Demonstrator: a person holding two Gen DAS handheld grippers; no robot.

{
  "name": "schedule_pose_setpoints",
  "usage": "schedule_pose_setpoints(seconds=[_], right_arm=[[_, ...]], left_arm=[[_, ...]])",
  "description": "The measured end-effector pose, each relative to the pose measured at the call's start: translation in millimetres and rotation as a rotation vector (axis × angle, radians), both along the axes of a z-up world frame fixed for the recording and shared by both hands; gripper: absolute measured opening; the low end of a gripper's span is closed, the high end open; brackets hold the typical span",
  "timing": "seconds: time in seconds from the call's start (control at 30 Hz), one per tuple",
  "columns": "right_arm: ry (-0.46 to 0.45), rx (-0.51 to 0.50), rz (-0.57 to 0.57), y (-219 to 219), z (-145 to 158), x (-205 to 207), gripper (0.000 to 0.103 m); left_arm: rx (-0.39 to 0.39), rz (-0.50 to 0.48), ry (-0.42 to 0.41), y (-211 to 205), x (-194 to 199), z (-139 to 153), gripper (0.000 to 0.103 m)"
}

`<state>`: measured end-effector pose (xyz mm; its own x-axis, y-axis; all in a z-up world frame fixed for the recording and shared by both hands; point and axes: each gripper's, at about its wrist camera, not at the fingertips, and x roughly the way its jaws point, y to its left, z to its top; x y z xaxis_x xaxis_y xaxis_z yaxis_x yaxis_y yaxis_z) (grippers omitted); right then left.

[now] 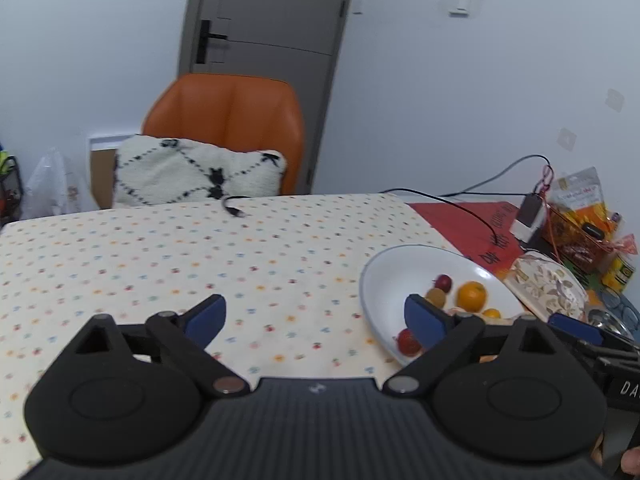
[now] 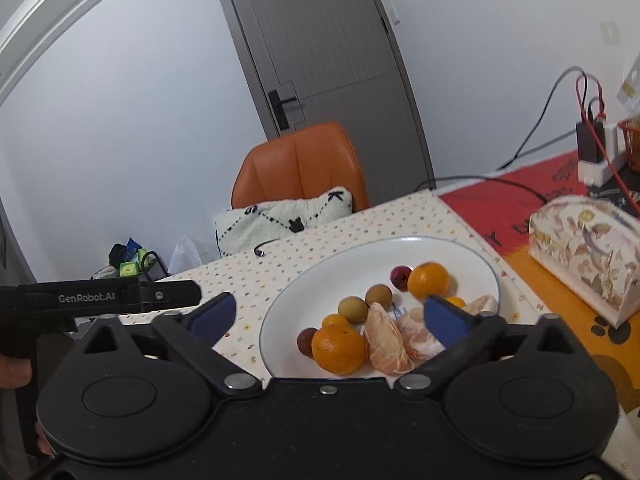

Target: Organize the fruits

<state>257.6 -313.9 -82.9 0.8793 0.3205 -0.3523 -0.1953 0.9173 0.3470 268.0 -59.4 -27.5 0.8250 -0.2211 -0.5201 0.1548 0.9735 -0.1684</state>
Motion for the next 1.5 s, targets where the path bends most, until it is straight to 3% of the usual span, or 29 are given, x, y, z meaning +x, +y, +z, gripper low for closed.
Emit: schedule_pose_setpoints(seconds=[0.2,0.37,0.77,1.13,1.5], right_arm=[[0.018,0.013,-0.003,5,2,-9,0.103],[0.001,0.006,-0.003,12,8,-23,0.103],[-0.043,-0.012,0.014,30,34,-59,0.103],[0.026,-0.093,-0.005,43,61,-89,0.103],[0.012,-0.154,-0.022,40,80,-125,0.103]], left_arm=[[0.004,0.053,-0.015,17,-23,7,0.099],[0.014,0.096,0.002,28,-40,12,0.1],[0.034,0.178,-0.044,53,-93,36,0.101],[0.035,0.211,-0.105,63,-142,66,0.103],[0.049,0.237,-0.117,73,-186,79,0.103]])
